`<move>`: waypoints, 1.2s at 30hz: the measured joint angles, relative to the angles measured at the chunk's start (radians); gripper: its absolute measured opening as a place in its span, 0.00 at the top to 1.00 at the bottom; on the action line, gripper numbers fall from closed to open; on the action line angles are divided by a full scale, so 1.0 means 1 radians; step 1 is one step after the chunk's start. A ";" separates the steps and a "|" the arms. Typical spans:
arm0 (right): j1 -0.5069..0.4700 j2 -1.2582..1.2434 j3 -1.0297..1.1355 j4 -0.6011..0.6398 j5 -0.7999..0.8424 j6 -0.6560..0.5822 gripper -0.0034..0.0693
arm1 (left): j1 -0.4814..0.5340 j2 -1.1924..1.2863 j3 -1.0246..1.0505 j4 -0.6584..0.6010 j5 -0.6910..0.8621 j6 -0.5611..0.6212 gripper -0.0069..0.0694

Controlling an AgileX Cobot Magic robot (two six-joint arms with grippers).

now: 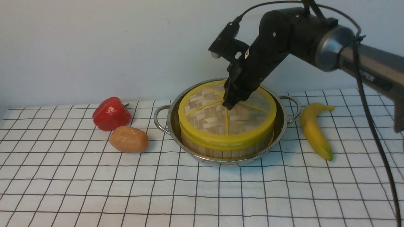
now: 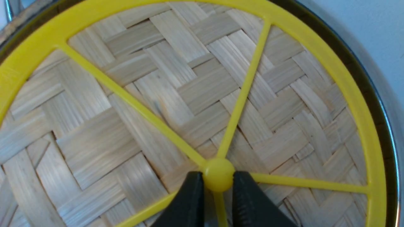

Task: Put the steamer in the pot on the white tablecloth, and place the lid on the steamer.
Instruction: 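Place the bamboo steamer lid onto the steamer basket in the pot with the right gripper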

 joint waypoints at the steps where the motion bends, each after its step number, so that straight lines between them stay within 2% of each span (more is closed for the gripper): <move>1: 0.000 0.000 0.000 0.000 -0.001 0.000 0.78 | 0.000 0.000 0.000 0.000 0.000 0.000 0.59; 18: 0.000 0.000 0.000 0.001 0.023 0.009 0.76 | 0.000 0.000 0.000 0.000 0.000 0.000 0.59; 21: 0.000 0.000 0.000 0.001 0.026 0.017 0.62 | 0.000 0.000 0.000 0.000 0.000 0.000 0.59; 23: 0.000 0.000 0.000 0.001 0.012 0.021 0.46 | 0.000 0.000 0.000 0.000 0.000 0.000 0.59; 25: 0.000 0.000 0.000 0.000 0.002 0.023 0.39 | 0.000 0.000 0.000 0.000 0.000 0.000 0.59; 26: 0.000 -0.002 0.000 0.000 -0.019 0.025 0.25 | 0.000 0.000 0.000 0.000 0.000 0.000 0.59; 27: 0.000 -0.002 0.000 0.000 -0.021 0.025 0.23 | 0.000 0.000 0.000 0.000 0.000 0.000 0.59; 31: 0.000 -0.016 0.000 0.000 -0.055 0.026 0.08 | 0.000 0.000 0.000 0.000 0.000 0.000 0.59; 36: 0.000 -0.028 0.000 -0.004 -0.055 0.026 0.10 | 0.000 0.000 0.000 0.000 0.000 0.000 0.59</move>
